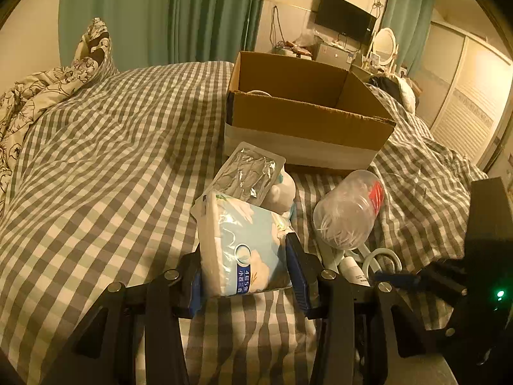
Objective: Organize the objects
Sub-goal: 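Grasp the tissue pack with left tool while right tool grasps the white tube, drop both in box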
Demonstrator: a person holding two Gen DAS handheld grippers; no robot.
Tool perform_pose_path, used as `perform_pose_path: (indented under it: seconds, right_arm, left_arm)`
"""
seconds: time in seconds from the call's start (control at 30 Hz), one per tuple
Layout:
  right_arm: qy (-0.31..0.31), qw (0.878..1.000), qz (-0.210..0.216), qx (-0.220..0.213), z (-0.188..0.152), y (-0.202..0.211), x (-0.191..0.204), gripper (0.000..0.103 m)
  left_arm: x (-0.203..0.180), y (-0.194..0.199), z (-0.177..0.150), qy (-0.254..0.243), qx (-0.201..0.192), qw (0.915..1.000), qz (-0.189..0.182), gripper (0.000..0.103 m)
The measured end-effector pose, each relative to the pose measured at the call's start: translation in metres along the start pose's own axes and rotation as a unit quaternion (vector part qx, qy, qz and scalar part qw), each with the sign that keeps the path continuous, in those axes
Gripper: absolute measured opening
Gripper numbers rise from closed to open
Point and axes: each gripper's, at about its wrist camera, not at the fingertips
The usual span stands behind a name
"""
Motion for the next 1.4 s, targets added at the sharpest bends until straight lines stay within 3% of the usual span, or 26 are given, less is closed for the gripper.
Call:
perform_pose_path:
  seconds: [0.33, 0.63, 0.8, 1.17, 1.4]
  right_arm:
    - [-0.003, 1.0, 0.009, -0.024, -0.013, 0.026, -0.001, 0.018]
    - [-0.012, 0.996, 0.022, -0.082, -0.021, 0.071, -0.007, 0.017]
    - [-0.026, 0.99, 0.021, -0.136, -0.001, 0.108, -0.031, 0.017]
    - [-0.04, 0.97, 0.012, -0.24, 0.075, 0.167, -0.092, 0.017]
    - [-0.051, 0.967, 0.023, -0.25, 0.139, 0.151, -0.124, 0.017]
  left_arm:
    - [-0.001, 0.017, -0.003, 0.006, -0.014, 0.9999, 0.007, 0.045]
    - [-0.007, 0.039, -0.004, 0.012, -0.022, 0.9997, 0.005, 0.045]
    - [-0.018, 0.05, 0.011, 0.001, -0.036, 0.9994, 0.005, 0.045]
    - [-0.046, 0.058, 0.119, -0.038, -0.099, 0.9942, -0.02, 0.045]
    - [-0.05, 0.016, 0.188, -0.051, -0.103, 0.9933, -0.004, 0.045]
Point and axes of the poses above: each gripper's, at about its wrist camera, not at the fingertips, and y roughly against the way its jaws point, x to its left, z to its top, and after that the axes turned 2 degrees about -z, right-handed
